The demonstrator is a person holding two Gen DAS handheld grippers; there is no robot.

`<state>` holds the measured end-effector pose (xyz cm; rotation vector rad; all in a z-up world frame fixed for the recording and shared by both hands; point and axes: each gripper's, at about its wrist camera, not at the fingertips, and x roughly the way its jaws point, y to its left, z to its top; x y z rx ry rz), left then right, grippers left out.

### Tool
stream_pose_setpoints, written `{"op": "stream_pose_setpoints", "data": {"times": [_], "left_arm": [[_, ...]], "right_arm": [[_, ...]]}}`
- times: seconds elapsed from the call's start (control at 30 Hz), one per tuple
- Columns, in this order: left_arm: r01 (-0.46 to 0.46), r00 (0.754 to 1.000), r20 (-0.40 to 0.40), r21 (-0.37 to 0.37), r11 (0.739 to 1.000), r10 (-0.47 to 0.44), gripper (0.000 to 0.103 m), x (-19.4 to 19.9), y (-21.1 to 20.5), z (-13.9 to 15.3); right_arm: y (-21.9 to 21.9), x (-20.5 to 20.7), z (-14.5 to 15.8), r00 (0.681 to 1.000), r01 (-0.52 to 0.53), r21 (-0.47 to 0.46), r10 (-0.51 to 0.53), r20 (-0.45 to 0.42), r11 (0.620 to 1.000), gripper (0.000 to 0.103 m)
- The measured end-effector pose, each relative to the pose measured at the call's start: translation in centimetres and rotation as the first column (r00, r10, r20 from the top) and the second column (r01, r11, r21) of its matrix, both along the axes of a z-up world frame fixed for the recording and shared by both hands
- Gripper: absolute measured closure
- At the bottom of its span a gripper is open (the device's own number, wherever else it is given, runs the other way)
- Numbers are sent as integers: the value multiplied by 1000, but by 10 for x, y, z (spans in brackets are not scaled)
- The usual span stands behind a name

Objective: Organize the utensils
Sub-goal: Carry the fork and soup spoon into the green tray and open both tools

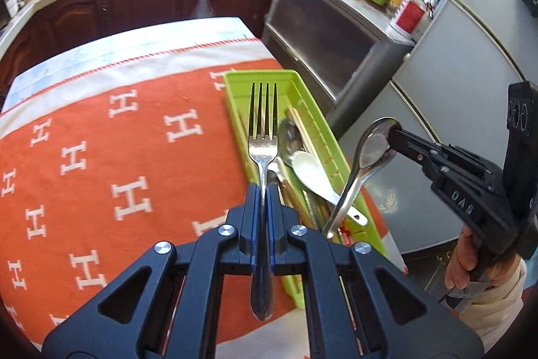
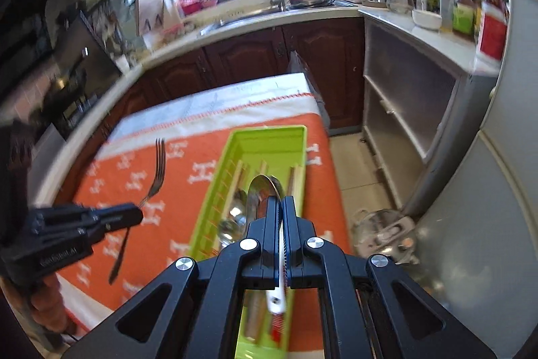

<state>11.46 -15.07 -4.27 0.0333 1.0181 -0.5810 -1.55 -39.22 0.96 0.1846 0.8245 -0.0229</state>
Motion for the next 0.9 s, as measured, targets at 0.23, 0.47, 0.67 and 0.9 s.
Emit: {"op": "stream_pose_setpoints", "data": {"times": [0.23,0.47,0.67,0.9], "left_arm": [[26,998,-56,20,999,-25,101,1,-24,-22],[8,991,-131,2,1000,-8,101,12,-32,-42],[-8,991,-137,7,1000,9,101,15,-33,-47],[-15,994,-105,44,999,20,81,11,-29,-41]], "right_arm": [[13,-4,-11,992,-98,-128,88,-85,987,101],[17,13,-24,986,-132,-149,115,-119,980,100],[23,45,-16,994,-80,-78,74,-77,994,66],[35,74,-10,997,-33,-16,32,-71,999,65]]}}
